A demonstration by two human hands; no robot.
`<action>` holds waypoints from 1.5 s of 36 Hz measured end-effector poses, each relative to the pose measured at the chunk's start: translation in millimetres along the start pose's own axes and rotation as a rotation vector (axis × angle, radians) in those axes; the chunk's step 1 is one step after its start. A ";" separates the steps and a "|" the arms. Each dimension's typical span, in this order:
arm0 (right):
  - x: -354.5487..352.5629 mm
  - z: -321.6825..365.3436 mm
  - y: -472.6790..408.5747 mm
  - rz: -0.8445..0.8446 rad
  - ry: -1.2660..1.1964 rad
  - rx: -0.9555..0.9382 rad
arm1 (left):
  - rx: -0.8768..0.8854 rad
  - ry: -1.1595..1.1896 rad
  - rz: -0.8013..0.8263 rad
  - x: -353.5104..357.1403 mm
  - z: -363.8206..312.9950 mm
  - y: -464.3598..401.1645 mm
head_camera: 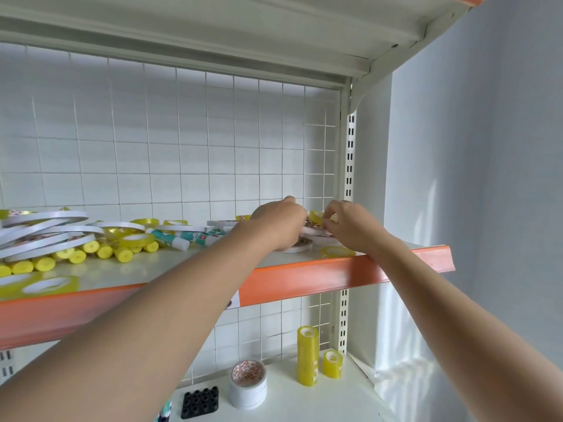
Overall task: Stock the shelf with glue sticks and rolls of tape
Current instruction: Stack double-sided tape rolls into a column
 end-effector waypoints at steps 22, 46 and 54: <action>-41.6 74.8 164.6 -0.465 -0.361 -0.215 | 0.157 -0.117 -0.707 -47.5 -16.0 208.1; 156.3 36.3 293.7 -0.129 -0.241 0.053 | -0.084 0.310 -0.392 176.5 -8.7 320.1; 251.1 -27.2 286.6 0.111 -0.191 0.067 | -0.225 0.373 -0.097 269.4 -7.3 292.8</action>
Point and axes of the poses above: each hand's wrist, its own y-axis away from the middle knuckle, its own x-axis out of the palm, z = x × y, the point moved 5 cm from there along -y, towards the middle knuckle, and after that the axes turned 9 degrees about x, right-handed, at the moved point
